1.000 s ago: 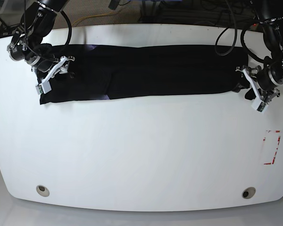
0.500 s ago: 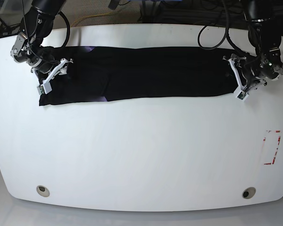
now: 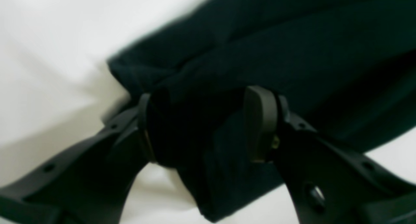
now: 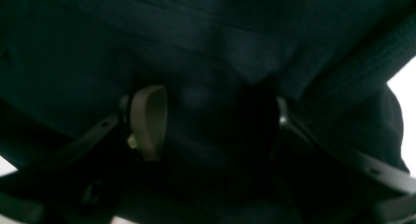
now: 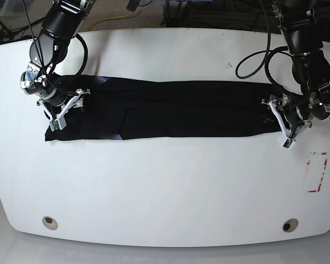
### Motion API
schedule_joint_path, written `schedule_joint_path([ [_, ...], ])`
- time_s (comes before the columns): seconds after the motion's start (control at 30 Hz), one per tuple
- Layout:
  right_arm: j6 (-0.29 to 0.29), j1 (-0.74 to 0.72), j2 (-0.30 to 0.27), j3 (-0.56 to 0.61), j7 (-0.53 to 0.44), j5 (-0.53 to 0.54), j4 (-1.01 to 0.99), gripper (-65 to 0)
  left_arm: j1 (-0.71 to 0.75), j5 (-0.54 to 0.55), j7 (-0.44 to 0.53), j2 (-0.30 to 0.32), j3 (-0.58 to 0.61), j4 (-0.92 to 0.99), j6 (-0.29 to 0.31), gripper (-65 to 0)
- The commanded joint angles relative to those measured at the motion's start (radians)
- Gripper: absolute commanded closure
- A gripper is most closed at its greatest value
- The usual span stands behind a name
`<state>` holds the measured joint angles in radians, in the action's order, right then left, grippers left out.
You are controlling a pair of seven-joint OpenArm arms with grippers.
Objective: Fold the T-shirt properly
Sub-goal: 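Regrip the strip's end with the left gripper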
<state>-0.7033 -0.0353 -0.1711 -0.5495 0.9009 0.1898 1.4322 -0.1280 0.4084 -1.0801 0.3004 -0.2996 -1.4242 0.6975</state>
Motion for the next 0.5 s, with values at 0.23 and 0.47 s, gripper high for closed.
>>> schedule_joint_path([
  [0.23,0.005,-0.016,-0.009,-0.005,0.019,-0.011,0.008,-38.7,0.003,0.189,-0.074,0.058,-0.224,-0.063,0.001,-39.4],
  [0.47,0.005,-0.015,-0.008,-0.005,0.019,-0.011,0.008,-38.7,0.041,0.195,-0.07,0.062,-0.267,0.036,0.001,-43.1],
])
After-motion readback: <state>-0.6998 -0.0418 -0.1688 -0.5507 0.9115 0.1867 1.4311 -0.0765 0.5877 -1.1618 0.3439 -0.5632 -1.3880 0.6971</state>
